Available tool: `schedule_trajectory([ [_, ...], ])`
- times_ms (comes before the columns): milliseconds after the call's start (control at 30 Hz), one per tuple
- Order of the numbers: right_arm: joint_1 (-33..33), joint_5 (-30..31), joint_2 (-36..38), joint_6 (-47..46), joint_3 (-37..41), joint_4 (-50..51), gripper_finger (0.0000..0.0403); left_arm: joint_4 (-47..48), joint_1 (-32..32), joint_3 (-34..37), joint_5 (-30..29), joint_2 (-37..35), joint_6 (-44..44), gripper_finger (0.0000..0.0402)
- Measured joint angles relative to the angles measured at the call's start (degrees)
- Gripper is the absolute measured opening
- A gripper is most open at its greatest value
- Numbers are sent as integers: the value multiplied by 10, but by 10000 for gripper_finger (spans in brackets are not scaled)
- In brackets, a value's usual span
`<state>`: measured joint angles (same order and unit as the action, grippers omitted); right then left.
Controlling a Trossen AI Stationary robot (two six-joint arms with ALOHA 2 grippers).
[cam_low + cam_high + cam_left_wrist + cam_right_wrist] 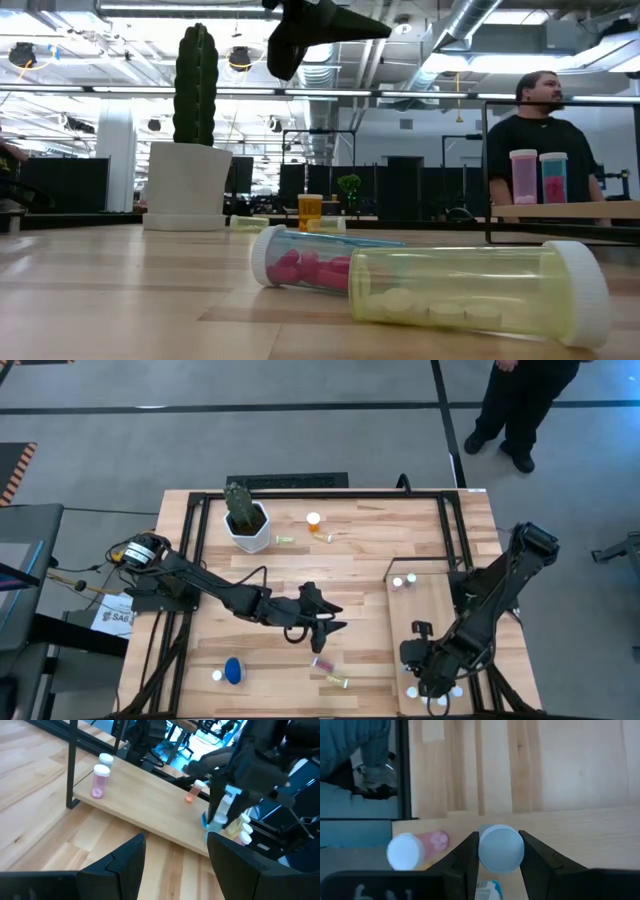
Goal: Pick and place medicine bottles onto shelf by color
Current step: Put the blue pill bottle on the shelf
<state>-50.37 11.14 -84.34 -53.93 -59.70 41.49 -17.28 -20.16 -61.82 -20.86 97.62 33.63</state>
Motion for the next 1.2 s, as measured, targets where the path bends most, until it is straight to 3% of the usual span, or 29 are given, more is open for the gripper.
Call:
schedule_trajectory([
  [733,-21,-7,-13,-52,0,-17,137,0,-12,0,0,0,-1,201],
  [1200,-21,-5,-13,-16,0,-10,136,1,-12,0,-10,0,-2,201],
])
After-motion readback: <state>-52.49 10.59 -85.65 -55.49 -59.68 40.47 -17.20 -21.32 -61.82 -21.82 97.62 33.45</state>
